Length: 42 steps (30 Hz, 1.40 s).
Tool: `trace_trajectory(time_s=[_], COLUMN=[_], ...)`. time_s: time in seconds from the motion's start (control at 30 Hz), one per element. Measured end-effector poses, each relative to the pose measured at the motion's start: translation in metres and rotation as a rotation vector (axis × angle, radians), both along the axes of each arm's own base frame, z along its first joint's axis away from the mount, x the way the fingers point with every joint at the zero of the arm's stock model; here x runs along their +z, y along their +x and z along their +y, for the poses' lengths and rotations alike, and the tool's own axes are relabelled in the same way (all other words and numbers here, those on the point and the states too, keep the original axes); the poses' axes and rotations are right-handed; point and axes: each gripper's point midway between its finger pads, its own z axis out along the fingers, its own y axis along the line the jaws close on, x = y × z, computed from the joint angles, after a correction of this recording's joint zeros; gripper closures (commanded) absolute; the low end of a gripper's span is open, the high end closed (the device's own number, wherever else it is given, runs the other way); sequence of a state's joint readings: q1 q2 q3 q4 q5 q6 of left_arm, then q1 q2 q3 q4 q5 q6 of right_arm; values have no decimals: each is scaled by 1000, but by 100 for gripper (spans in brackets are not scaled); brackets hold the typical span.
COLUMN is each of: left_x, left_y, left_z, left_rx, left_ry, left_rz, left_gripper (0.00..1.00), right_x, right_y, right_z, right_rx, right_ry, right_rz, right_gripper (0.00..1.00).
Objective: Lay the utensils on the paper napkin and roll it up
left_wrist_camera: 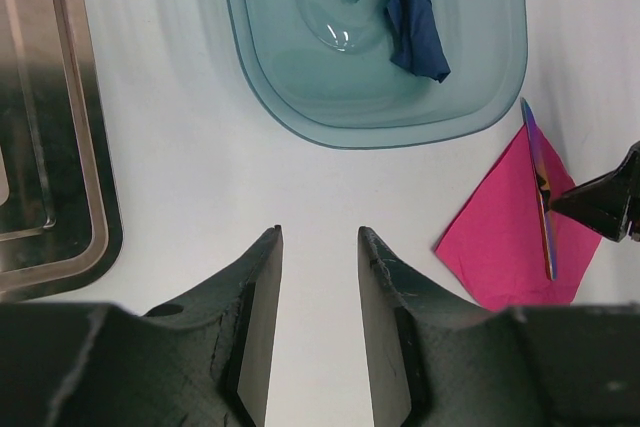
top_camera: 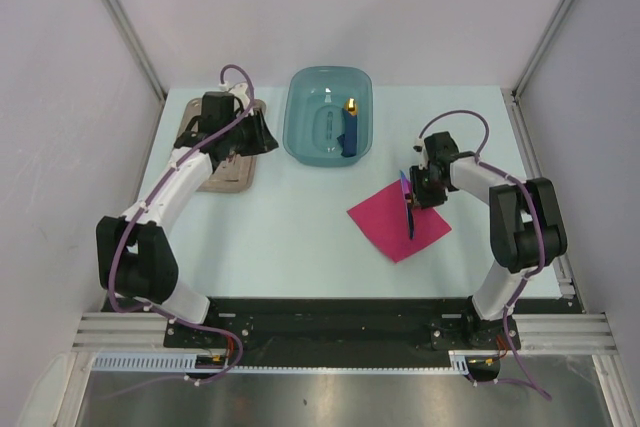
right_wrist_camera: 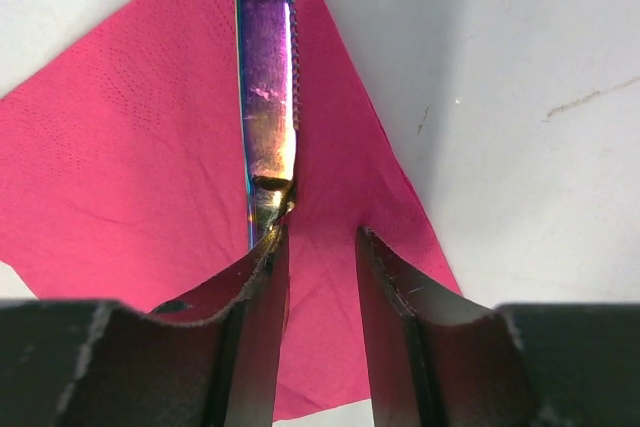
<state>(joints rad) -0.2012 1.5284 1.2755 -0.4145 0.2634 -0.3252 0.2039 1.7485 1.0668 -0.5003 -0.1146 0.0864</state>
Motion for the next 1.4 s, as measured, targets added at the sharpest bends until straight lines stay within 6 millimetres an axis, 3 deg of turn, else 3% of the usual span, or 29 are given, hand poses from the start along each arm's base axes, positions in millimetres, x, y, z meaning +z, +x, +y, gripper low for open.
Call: trace_trajectory(time_s=[0.27,0.43,0.5,0.6,0.83,1.13,1.4], left_x=[-3,-4,-4,-4,-9,-19,-19], left_y=[1,0,0,0,-2,-7,-7], left_z=[0,0,0,0,1,2,2], left_rx=[5,5,4,4,4,5,5], left_ry=[-3,-3,-4,-3,-1,5,5], left_rz=[10,15,16,17,28,53,54], left_gripper=[60,61,61,61,61,62,61], right_x=[20,53,57,47,18,-4,-5], right_y=[3,-3,-6,-20,-54,-60,-61], right_z=[4,6,7,7,5,8,10], right_rx=[14,32,38,41,57,71,77], right_ry=[20,48,57,58,36,23,23], right_rz=[-19,-76,-83,-46,65,128,130], right_gripper=[66,78,83,89,90,85,79])
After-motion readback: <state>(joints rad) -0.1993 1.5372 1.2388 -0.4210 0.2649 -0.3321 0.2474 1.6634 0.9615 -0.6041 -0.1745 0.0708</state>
